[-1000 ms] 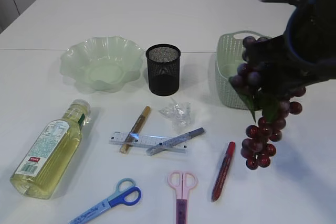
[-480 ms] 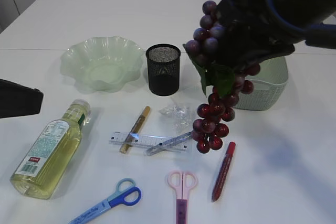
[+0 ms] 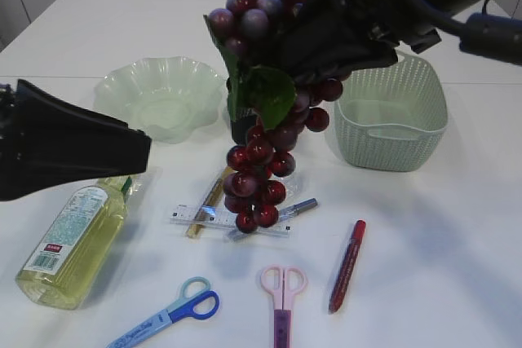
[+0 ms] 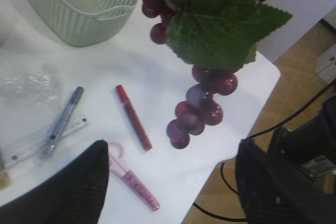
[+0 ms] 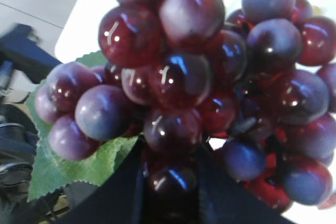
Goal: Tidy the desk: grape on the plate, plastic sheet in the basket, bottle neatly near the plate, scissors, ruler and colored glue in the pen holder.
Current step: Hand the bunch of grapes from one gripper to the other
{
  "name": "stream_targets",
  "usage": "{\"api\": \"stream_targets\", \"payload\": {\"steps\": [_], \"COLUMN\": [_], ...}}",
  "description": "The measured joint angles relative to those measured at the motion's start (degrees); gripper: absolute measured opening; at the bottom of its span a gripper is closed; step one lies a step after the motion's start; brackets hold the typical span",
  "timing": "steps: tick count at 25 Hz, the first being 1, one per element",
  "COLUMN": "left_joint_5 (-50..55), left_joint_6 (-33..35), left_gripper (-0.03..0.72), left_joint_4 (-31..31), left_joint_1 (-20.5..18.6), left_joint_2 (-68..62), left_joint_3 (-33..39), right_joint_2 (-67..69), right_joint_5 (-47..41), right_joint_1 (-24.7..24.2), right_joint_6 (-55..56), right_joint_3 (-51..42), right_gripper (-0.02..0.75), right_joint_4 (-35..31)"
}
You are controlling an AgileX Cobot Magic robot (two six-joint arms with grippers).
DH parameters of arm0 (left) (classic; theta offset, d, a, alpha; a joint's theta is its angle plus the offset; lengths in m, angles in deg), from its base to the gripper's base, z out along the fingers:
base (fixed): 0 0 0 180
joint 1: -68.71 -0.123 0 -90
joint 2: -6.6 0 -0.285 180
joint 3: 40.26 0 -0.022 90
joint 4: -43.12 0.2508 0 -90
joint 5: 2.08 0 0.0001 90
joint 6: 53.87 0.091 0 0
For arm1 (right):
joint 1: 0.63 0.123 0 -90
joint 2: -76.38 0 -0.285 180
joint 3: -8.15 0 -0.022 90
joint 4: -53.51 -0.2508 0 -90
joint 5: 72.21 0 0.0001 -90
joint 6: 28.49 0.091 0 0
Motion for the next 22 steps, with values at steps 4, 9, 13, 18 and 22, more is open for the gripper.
{"api": "stream_targets", "payload": {"steps": [4, 9, 13, 18, 22], "left_joint_5": [-0.4, -0.6, -0.7, -0.8, -0.8], "left_joint_6": [0.8, 4.2, 6.5, 8.9, 10.2], "left_gripper": [0.592, 0.600, 0.601, 0.601, 0.601], "left_joint_4": [-2.5, -7.6, -11.2, -14.4, -15.6], "left_joint_1": [3.2, 5.0, 6.4, 9.1, 11.2], "left_joint_2": [-3.7, -7.5, -9.6, -13.2, -16.2], "left_joint_3": [-0.2, -2.1, -3.6, -5.5, -7.3], "right_joint_2": [0.0, 0.0, 0.0, 0.0, 0.0], "right_joint_5": [0.5, 0.6, 0.6, 0.8, 1.0], "right_joint_1": [0.0, 0.0, 0.0, 0.0, 0.0], "right_joint_6": [-3.1, -3.5, -3.7, -4.2, -4.3], "right_joint_3": [0.0, 0.0, 0.0, 0.0, 0.0], "right_gripper": [0.153, 0.153, 0.153, 0.153, 0.153], "right_joint_4": [-4.4, -5.1, -5.6, -7.0, -7.2]}}
